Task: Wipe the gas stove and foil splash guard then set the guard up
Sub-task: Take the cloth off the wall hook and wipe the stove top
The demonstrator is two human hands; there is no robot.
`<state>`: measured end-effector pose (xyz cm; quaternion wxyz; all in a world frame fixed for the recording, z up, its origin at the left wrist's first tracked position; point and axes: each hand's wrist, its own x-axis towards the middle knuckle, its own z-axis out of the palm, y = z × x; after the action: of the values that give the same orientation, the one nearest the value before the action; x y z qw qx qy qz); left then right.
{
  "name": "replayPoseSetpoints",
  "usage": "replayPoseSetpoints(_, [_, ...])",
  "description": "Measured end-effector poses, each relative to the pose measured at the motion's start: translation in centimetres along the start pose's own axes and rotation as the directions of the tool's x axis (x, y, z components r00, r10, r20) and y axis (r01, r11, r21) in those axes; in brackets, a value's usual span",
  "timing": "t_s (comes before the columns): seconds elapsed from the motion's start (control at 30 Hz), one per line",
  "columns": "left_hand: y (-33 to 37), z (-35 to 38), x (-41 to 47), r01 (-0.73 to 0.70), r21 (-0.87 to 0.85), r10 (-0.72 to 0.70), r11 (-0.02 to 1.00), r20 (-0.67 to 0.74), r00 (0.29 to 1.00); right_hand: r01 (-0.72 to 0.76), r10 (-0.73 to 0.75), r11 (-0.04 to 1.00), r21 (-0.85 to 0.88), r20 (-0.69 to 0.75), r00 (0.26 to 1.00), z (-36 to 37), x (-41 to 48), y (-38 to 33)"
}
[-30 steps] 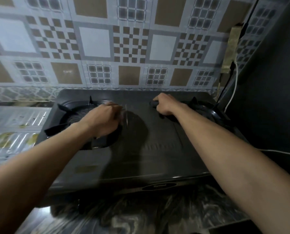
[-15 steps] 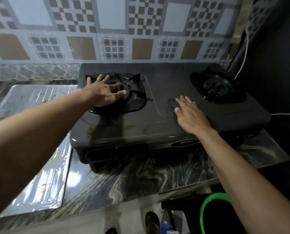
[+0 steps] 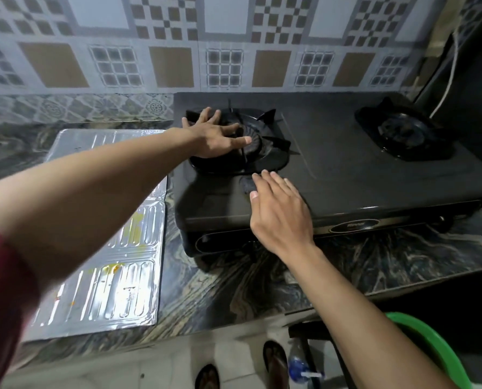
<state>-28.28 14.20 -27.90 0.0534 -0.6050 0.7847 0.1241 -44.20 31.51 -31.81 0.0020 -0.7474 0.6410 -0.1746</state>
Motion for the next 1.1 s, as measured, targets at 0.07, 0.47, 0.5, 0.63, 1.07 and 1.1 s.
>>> replayPoseSetpoints(0.07, [-0.2,0.0,-0.2,-0.011,0.026,0.011,1.000,-0.001,1.000,0.035,-0.035,0.999,0.009,-0.004,0.999,0.4,0.1,-1.5])
replayPoseSetpoints(0.47, [0.0,-0.4,-0.4,-0.017,0.004,0.016,1.000,0.068,0.998,0.255,-0.248,0.964,0.074,-0.089,0.965,1.9,0.2,-8.9])
replayPoseSetpoints(0.5, [0.0,-0.4,-0.4,-0.016,-0.003,0.016,1.000,0.070,0.997,0.290,-0.281,0.953,0.086,-0.103,0.954,2.0,0.2,-9.0])
replayPoseSetpoints(0.63, [0.0,-0.4,-0.4,-0.014,-0.012,0.015,1.000,0.073,0.997,0.467,-0.444,0.866,0.179,-0.154,0.882,2.5,-0.8,-9.2])
replayPoseSetpoints(1.07, [-2.5,-3.2,-9.1,-0.300,-0.379,0.114,0.876,-0.441,0.890,0.050,-0.312,0.617,0.785,0.186,0.932,-3.5,-5.3,-5.2])
replayPoseSetpoints(1.1, [-2.6,-3.2,-10.5,-0.317,-0.421,0.092,0.850,-0.473,0.876,0.031,-0.272,0.572,0.820,0.154,0.950,-4.3,-4.5,-5.0])
